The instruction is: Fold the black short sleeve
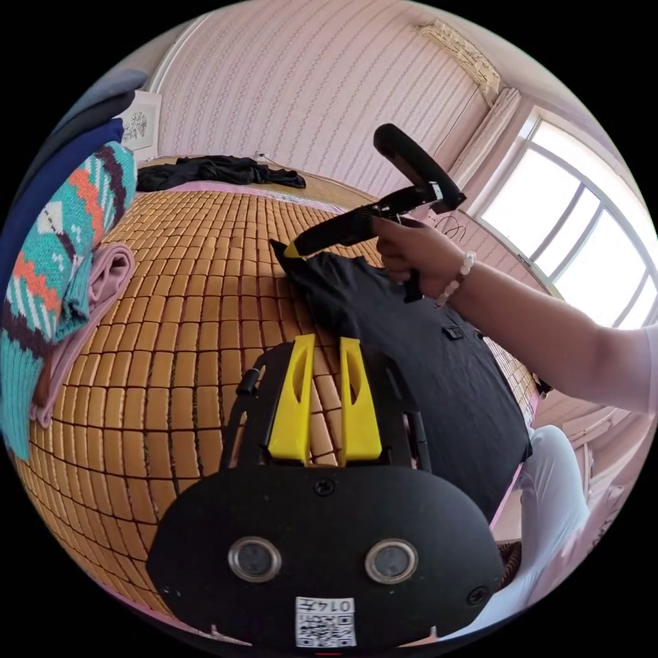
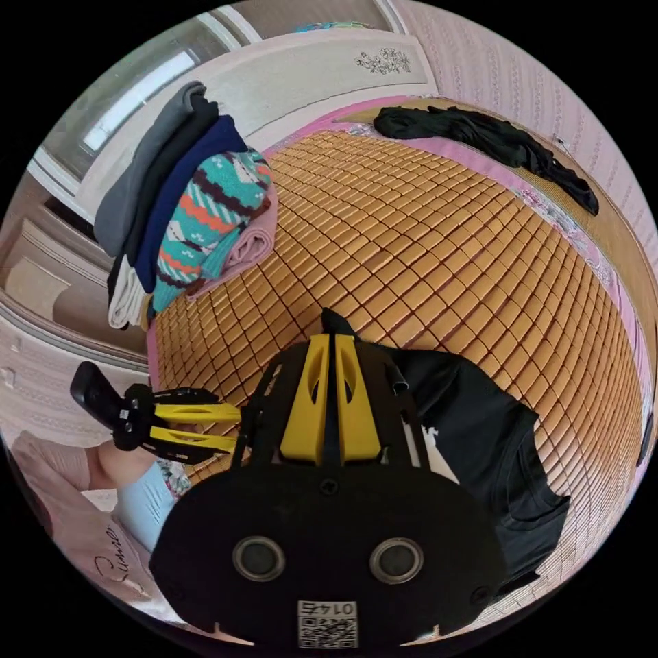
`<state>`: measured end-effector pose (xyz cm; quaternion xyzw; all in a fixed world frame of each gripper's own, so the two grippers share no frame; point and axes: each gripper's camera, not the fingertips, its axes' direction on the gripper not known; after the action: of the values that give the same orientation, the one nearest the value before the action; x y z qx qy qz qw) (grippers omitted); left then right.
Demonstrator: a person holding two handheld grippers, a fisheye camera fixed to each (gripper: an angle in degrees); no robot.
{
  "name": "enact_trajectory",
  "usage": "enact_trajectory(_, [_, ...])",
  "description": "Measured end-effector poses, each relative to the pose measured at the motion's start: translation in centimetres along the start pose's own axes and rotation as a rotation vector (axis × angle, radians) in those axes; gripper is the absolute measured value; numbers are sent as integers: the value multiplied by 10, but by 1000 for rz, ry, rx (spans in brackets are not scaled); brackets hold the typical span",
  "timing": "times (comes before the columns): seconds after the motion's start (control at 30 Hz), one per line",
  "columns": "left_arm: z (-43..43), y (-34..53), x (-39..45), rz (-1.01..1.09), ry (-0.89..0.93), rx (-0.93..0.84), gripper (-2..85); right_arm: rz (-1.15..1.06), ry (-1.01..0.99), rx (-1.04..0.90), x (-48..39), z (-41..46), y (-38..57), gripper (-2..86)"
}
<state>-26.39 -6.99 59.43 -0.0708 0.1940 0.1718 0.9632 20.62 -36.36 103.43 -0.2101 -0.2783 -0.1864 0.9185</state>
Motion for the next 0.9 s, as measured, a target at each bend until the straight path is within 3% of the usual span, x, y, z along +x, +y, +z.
enact_trajectory(0.17, [-4, -18, -10, 34, -35, -6, 75, 97, -229, 71, 32, -8, -6, 7])
enact_trajectory(0.33, [22, -57, -17, 77, -50, -119, 68, 70, -126, 47, 26, -9, -16, 7])
enact_trajectory(0.43, [43, -70, -15, 121, 13, -274, -1, 45, -119, 73, 20, -20, -21, 8])
enact_trajectory(0.67, [-22, -45, -10, 123, -24, -134, -2, -45, -88, 27, -2, -8, -32, 24])
enact_trajectory(0.9, [-3, -32, -13, 97, -92, -185, 65, -49, 80, 10, -22, -16, -29, 35])
